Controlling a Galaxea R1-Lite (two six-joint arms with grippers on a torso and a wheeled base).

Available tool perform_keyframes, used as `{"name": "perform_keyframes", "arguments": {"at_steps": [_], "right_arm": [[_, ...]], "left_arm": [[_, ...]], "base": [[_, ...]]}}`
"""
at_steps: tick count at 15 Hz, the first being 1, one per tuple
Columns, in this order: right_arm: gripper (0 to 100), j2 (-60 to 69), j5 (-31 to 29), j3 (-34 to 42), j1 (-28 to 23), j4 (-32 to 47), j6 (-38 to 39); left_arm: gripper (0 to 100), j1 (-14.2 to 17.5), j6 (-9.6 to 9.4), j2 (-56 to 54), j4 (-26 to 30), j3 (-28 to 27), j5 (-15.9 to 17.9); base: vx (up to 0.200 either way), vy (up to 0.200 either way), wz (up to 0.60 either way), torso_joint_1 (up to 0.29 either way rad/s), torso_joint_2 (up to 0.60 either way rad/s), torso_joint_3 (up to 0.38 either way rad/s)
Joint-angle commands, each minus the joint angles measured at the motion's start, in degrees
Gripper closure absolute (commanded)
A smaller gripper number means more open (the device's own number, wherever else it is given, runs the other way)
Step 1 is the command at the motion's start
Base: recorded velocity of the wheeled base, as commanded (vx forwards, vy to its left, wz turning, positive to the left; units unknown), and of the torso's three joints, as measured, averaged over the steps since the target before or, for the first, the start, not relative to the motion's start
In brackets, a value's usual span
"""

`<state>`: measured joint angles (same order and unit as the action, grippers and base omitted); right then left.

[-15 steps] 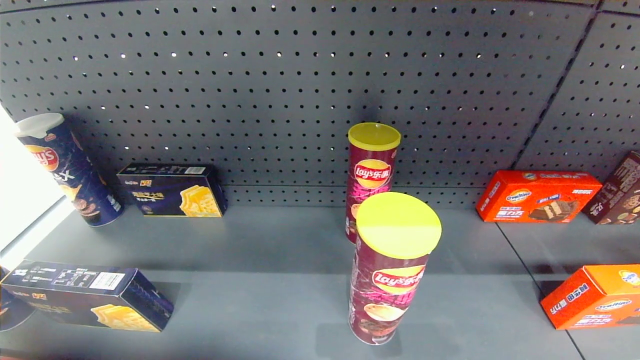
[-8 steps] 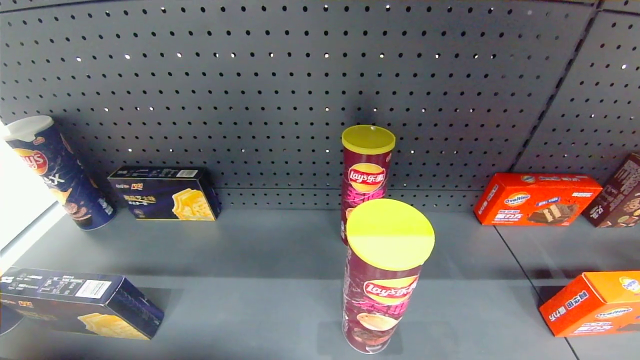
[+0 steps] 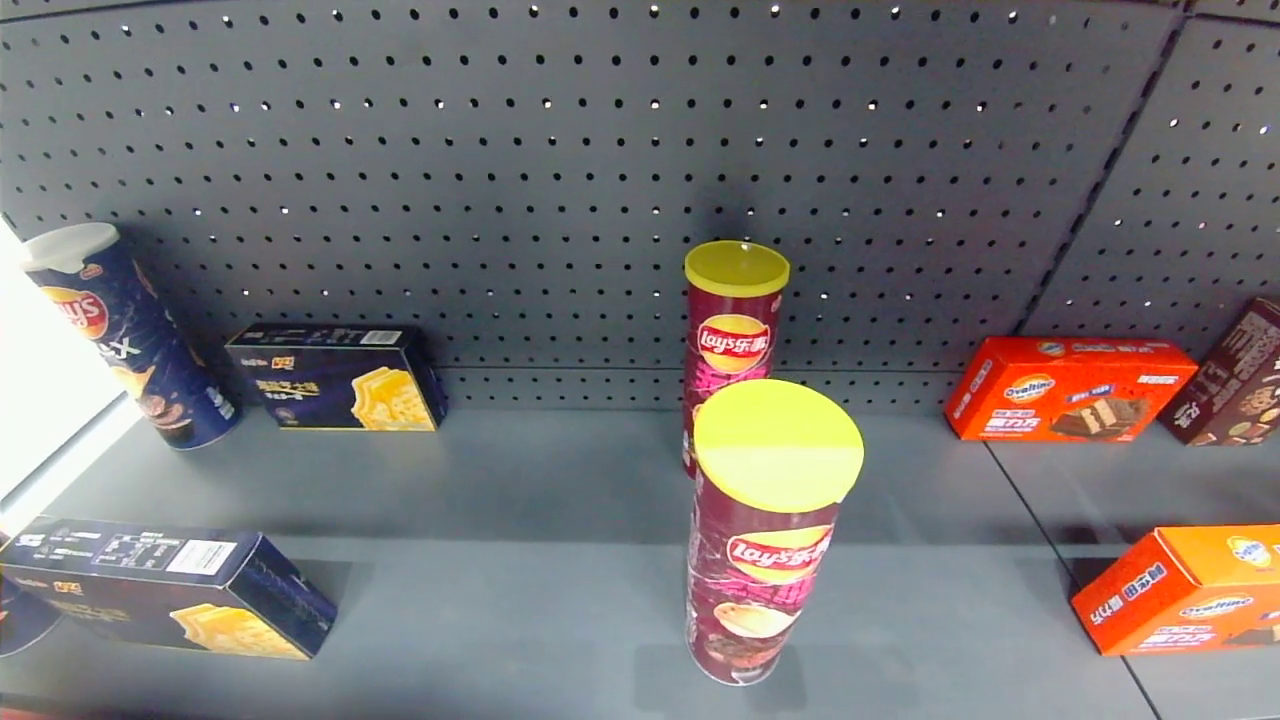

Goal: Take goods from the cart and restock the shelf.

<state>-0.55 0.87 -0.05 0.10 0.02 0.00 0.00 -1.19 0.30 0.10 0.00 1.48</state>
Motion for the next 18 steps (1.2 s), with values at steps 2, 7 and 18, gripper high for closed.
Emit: {"name": "perform_keyframes", "arguments": {"at_steps": [2, 7, 18], "right_arm": [[0, 0.02, 0.01, 0.05, -0.01, -0.02, 0.0], [0, 0.02, 0.01, 0.05, -0.01, -0.02, 0.0], [0, 0.02, -0.07, 0.05, -0.01, -0.02, 0.0]], "left_arm": [[0, 0.0, -0.12, 0.05, -0.01, 0.0, 0.11], [0, 0.0, 0.14, 0.05, -0.01, 0.0, 0.19], [0, 0.0, 0.14, 0.13, -0.01, 0.0, 0.19]], "base": [[0.0, -0.1, 0.0, -0.001, 0.0, 0.004], [0.0, 0.0, 0.0, 0.0, 0.0, 0.0], [0.0, 0.0, 0.0, 0.0, 0.0, 0.0]]}}
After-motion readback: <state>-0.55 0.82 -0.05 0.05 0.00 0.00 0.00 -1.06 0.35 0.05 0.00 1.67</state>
